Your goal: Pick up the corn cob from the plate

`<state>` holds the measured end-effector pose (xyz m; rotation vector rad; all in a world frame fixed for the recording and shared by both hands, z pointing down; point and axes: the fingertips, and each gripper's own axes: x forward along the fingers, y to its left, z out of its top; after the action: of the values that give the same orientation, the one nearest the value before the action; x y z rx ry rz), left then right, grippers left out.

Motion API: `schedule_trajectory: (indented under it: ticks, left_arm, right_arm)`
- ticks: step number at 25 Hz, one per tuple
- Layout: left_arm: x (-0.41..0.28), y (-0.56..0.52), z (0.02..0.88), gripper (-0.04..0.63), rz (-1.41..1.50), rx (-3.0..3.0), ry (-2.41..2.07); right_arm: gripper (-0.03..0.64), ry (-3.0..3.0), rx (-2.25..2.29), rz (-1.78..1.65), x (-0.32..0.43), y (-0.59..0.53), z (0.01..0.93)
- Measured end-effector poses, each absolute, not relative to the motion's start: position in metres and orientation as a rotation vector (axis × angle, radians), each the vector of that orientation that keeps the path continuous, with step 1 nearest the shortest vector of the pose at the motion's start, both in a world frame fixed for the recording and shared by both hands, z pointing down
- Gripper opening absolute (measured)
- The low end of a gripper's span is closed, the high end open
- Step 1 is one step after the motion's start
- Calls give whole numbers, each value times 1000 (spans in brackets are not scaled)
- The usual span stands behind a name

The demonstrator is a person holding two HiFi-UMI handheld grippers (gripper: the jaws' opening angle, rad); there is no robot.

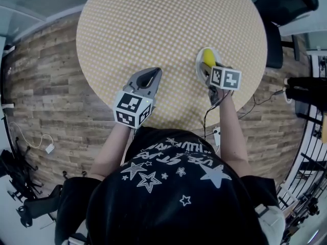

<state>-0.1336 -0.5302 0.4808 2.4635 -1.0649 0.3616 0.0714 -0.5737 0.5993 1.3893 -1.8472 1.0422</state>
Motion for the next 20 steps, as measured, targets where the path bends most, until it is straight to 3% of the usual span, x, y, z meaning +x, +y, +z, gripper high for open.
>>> schedule_trajectory:
  ticks: [9,20]
  left_arm:
    - [-129,-502,466,6,355,2487,-1084]
    - [-104,-442,436,6,272,2487,-1120]
  right_arm:
    - [262,-2042,1474,1169,71,-553,558]
    - [262,-2471,1499,1082,73,-499,464]
